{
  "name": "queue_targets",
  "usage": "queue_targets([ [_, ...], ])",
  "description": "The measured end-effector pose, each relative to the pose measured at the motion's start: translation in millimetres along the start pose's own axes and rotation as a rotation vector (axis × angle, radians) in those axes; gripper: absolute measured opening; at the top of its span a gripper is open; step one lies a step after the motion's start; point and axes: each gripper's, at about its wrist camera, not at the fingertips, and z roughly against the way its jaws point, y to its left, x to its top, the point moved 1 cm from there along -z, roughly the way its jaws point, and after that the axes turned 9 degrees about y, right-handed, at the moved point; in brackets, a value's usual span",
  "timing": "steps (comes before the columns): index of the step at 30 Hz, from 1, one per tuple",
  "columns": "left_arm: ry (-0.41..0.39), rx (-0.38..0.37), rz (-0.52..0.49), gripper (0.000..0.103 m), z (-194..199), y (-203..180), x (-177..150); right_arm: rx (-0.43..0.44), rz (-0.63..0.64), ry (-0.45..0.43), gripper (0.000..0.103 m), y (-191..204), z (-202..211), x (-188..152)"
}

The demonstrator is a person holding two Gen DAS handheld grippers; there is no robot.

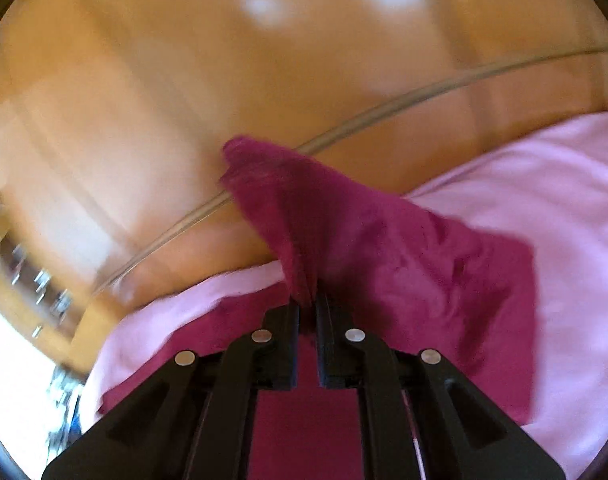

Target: Fold small clothes

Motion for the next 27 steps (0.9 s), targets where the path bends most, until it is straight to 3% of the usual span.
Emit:
queue_targets([
  [3, -0.030, -0.042, 0.038, 0.082, 9, 5, 9, 0.071, 0.095, 0.087, 0.006, 57, -49, -16],
  [6, -0.040, -0.110, 0.102, 0.082, 15, 13, 22, 0.123, 0.169, 0.152, 0.017, 92, -81, -36],
  [7, -0.041, -0.119, 0.118, 0.082, 15, 16, 27, 0.138, 0.174, 0.162, 0.044, 95, -82, -42],
  [8, -0.047, -0.123, 0.132, 0.082, 16, 19, 31, 0.142, 0.170, 0.149, 0.065, 94, -80, -45],
  [12, -0.089, -0.149, 0.135, 0.082, 24, 25, 48, 0.110, 0.145, 0.103, 0.067, 70, -62, -39],
  [17, -0.130, -0.133, 0.116, 0.070, 25, 23, 74, -0.068, 0.106, 0.073, 0.069, 1, -8, -70],
  [19, -0.133, -0.115, 0.108, 0.070, 20, 22, 87, -0.142, 0.075, 0.072, 0.070, -22, 3, -84],
  [23, -0.091, -0.092, 0.106, 0.067, -9, 19, 116, -0.254, -0.045, 0.096, 0.071, -78, 13, -101],
  [26, -0.018, -0.059, 0.121, 0.067, -43, 18, 133, -0.286, -0.082, 0.104, 0.071, -99, 12, -105],
  [27, 0.000, -0.054, 0.126, 0.054, -51, 18, 135, -0.301, -0.081, 0.106, 0.071, -101, 7, -104],
])
